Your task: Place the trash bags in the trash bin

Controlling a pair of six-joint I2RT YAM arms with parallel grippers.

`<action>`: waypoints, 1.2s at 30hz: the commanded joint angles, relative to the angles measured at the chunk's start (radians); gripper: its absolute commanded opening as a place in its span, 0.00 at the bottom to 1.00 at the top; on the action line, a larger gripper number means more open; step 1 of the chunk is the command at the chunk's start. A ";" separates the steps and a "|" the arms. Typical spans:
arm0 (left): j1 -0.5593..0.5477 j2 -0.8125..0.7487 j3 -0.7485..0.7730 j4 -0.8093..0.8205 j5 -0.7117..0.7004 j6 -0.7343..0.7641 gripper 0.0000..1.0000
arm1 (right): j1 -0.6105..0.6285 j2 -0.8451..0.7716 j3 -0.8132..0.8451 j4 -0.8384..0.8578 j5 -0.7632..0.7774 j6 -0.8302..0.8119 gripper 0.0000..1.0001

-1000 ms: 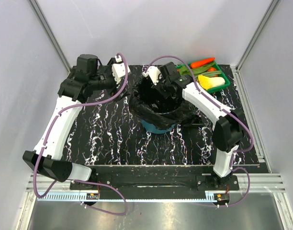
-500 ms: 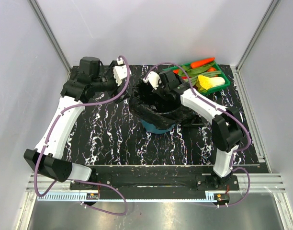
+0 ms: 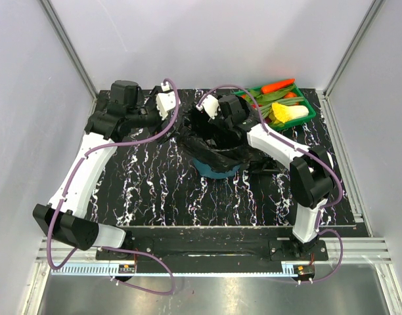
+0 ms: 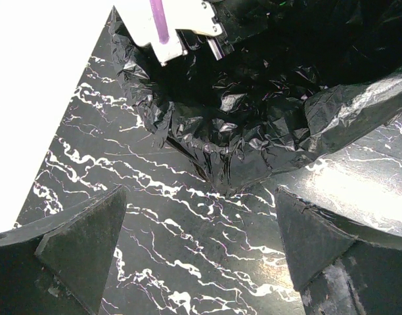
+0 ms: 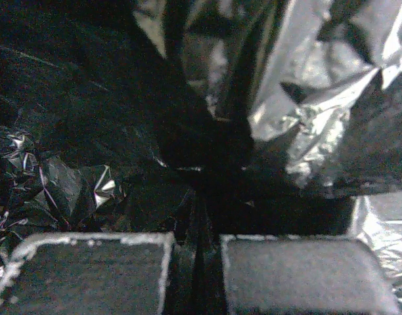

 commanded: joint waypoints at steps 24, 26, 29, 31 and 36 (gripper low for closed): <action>0.009 -0.003 0.041 0.162 -0.108 -0.117 0.99 | 0.004 -0.263 0.263 -0.392 -0.119 0.231 0.52; 0.020 -0.001 0.035 0.201 -0.125 -0.163 0.99 | 0.004 -0.275 0.293 -0.402 -0.095 0.242 0.53; 0.046 -0.001 0.025 0.272 -0.139 -0.262 0.99 | 0.003 -0.290 0.342 -0.418 -0.059 0.271 0.61; 0.066 -0.006 0.012 0.319 -0.165 -0.319 0.99 | 0.003 -0.304 0.361 -0.423 -0.027 0.289 0.66; 0.125 -0.025 -0.041 0.433 -0.197 -0.440 0.99 | -0.011 -0.358 0.352 -0.414 0.069 0.311 0.82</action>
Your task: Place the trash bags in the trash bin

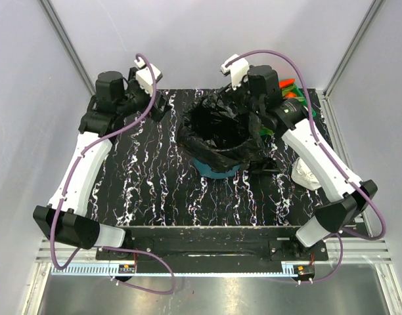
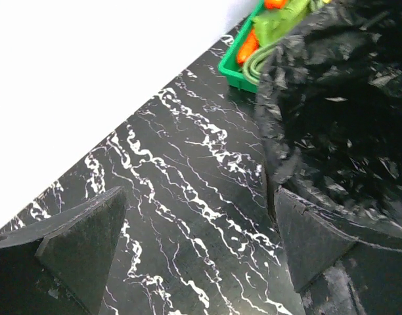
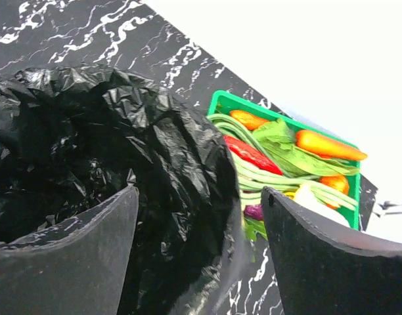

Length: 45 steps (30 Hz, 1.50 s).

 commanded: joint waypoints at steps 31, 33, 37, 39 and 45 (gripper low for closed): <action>0.228 -0.022 -0.081 0.353 -0.081 -0.435 0.99 | -0.297 -0.264 -0.273 0.423 0.606 -0.051 1.00; 0.228 -0.019 -0.084 0.356 -0.098 -0.427 0.99 | -0.296 -0.264 -0.298 0.441 0.605 -0.057 0.99; 0.228 -0.011 -0.078 0.353 -0.131 -0.401 0.99 | -0.297 -0.257 -0.313 0.449 0.602 -0.040 1.00; 0.228 -0.009 -0.080 0.355 -0.135 -0.394 0.99 | -0.297 -0.251 -0.307 0.448 0.602 -0.032 0.99; 0.221 -0.003 -0.081 0.355 -0.160 -0.389 0.99 | -0.297 -0.246 -0.287 0.431 0.602 -0.017 1.00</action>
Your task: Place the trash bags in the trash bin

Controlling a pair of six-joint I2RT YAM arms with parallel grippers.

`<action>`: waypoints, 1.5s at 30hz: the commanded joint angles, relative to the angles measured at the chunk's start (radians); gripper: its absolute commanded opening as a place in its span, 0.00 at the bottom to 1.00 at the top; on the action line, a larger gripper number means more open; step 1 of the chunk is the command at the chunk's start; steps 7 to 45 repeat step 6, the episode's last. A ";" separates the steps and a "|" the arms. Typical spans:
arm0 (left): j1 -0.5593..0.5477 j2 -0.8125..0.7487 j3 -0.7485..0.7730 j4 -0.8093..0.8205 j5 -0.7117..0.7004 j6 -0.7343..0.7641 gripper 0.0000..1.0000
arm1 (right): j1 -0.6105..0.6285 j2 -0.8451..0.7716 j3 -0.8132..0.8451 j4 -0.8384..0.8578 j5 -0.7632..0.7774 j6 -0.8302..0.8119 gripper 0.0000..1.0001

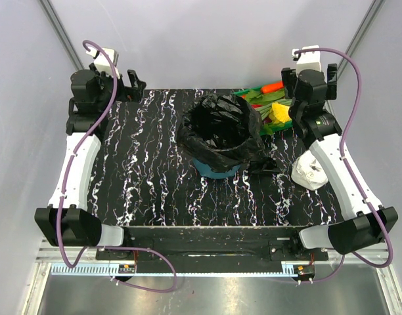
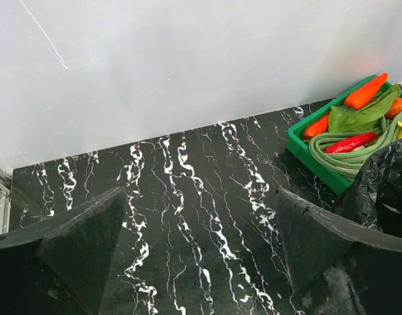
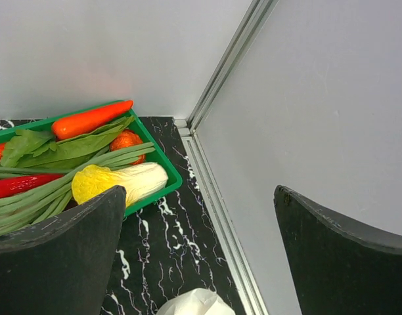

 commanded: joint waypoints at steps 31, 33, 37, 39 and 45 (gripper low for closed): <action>-0.016 0.003 -0.010 0.064 -0.056 0.042 0.99 | 0.001 -0.015 0.028 0.027 0.011 0.030 1.00; -0.016 0.003 -0.010 0.064 -0.056 0.042 0.99 | 0.001 -0.015 0.028 0.027 0.011 0.030 1.00; -0.016 0.003 -0.010 0.064 -0.056 0.042 0.99 | 0.001 -0.015 0.028 0.027 0.011 0.030 1.00; -0.016 0.003 -0.010 0.064 -0.056 0.042 0.99 | 0.001 -0.015 0.028 0.027 0.011 0.030 1.00; -0.016 0.003 -0.010 0.064 -0.056 0.042 0.99 | 0.001 -0.015 0.028 0.027 0.011 0.030 1.00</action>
